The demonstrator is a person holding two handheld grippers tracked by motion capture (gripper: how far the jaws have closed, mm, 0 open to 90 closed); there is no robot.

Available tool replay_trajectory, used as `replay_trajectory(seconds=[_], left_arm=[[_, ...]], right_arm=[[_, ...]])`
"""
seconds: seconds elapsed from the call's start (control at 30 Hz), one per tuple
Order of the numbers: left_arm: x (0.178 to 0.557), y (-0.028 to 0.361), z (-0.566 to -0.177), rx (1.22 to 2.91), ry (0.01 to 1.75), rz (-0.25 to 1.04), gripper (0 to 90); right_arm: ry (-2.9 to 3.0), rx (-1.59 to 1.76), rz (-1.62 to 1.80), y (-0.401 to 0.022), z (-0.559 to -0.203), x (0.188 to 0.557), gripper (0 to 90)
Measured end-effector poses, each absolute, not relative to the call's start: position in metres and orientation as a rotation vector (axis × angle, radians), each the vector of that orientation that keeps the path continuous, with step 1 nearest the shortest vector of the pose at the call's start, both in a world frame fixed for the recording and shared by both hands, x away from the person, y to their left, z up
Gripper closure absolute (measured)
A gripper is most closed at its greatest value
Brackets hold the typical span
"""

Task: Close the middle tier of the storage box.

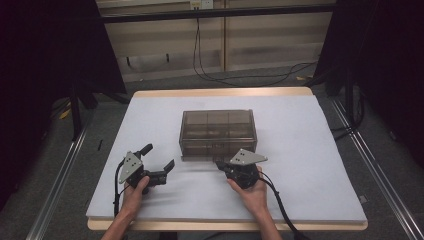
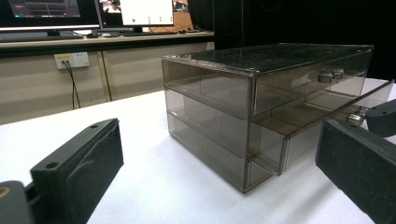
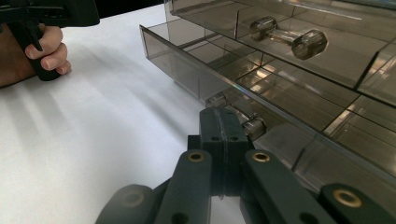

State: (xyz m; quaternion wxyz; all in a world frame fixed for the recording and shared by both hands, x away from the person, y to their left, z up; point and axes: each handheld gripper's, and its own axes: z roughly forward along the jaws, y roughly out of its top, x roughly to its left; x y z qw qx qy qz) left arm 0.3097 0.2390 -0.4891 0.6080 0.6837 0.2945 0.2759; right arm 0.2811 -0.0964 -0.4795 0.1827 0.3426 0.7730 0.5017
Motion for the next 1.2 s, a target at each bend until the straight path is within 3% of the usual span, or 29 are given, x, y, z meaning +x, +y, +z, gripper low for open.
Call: replay_trajectory(seconds=[1.2], left_arm=[[0.310,0.239,-0.489,1.579,0.682,0.636,0.8]], right_arm=[[2.147,1.003,1.425,-0.097,-0.481,0.293,90.0]])
